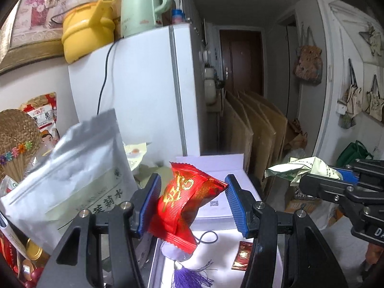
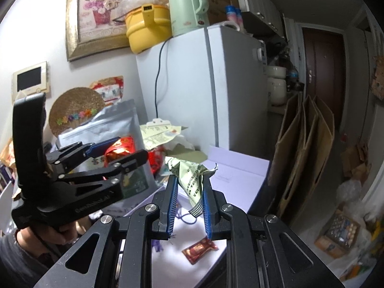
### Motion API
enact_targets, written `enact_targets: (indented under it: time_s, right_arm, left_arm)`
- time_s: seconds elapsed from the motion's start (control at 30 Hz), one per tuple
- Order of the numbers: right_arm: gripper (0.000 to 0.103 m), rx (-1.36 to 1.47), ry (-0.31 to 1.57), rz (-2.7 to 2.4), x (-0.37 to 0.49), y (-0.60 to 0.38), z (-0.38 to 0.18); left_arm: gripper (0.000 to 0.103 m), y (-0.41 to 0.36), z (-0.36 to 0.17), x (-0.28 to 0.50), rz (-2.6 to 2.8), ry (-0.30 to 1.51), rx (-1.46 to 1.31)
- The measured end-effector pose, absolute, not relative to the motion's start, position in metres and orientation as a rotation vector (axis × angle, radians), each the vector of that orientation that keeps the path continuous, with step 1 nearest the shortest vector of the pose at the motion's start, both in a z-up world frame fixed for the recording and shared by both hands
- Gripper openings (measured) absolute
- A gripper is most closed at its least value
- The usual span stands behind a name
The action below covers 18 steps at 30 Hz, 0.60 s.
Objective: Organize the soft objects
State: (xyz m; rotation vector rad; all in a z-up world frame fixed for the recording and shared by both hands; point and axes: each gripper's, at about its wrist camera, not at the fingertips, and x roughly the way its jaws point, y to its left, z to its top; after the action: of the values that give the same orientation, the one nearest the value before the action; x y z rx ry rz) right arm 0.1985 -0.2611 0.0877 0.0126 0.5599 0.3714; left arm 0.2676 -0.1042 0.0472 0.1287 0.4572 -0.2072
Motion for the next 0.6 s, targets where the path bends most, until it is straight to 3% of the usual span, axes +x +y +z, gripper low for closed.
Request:
enact_targets:
  time_s: [0.6]
  right_arm:
    - [0.019,-0.011,0.824,0.328,0.262,-0.254,0.003]
  left_arm:
    - [0.055,-0.119,-0.037,0.325,-0.145,0.742,0.247]
